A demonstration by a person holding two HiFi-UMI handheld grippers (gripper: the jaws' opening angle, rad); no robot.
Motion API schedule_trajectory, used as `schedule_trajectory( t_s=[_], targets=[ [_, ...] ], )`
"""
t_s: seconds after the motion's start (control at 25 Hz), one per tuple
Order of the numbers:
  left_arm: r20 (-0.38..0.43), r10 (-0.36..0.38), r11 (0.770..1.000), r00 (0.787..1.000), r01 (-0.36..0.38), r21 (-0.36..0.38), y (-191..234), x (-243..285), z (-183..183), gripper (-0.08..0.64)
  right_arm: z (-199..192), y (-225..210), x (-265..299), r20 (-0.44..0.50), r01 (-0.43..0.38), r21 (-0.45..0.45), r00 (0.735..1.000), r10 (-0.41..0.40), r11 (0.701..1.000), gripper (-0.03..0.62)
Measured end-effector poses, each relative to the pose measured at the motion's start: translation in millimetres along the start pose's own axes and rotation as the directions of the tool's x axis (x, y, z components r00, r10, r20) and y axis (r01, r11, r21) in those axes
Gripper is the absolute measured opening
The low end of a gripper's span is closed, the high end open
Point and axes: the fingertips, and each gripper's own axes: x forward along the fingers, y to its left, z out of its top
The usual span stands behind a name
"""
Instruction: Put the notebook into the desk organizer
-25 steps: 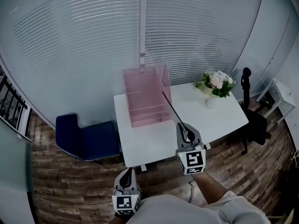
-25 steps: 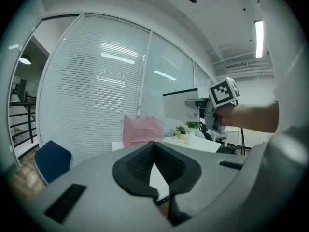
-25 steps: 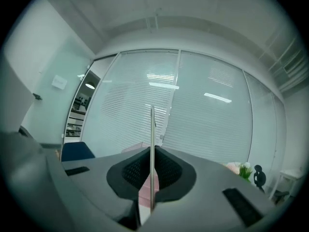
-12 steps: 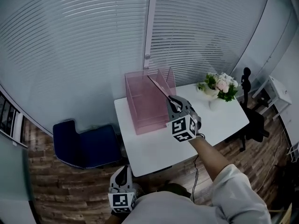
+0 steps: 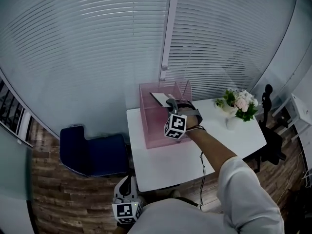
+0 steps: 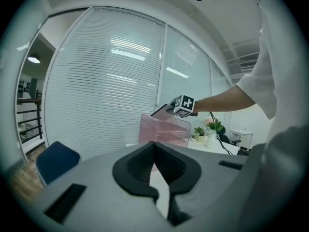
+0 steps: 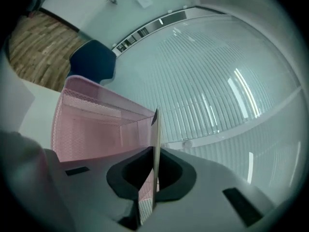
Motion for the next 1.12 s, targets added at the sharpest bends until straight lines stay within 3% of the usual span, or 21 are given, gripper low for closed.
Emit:
schedule_trajectory(
  t_s=[0.12,0.24,0.72,0.96,1.12],
  targets=[
    [0.047,0.008,1.000,0.999,-0.008,0.004,1.0,10.7,2.7,0.009,-4.5,13.0,19.4,-0.035,-0.046,-0.105,0.998,0.043,0.993,0.023],
    [0.030,0.016,1.000,0.999,-0.016,-0.002,-3.0,12.5,-4.8,0.009,-8.8,34.6,27.7,-0.060,-0.102,-0.165,0.994,0.094,0.981,0.023],
    [0.003,-0.001,1.000,1.000,0.001,-0.031,-9.6,23.8,-9.8,0.009,-4.7,63.2,28.7,-0.056,-0.257,-0.149,0.966,0.251,0.955,0.053],
    [-0.001,-0.015,0.999,1.000,0.015,-0.036,-11.7,30.6,-12.3,0.008,-6.3,84.0,25.4,-0.082,-0.398,-0.161,0.917,0.389,0.903,0.153],
    [-0.004,-0.018,0.999,1.000,0.017,-0.037,-11.6,30.5,-13.9,0.009,-3.8,87.1,21.6,-0.090,-0.451,-0.163,0.892,0.442,0.877,0.190]
  ],
)
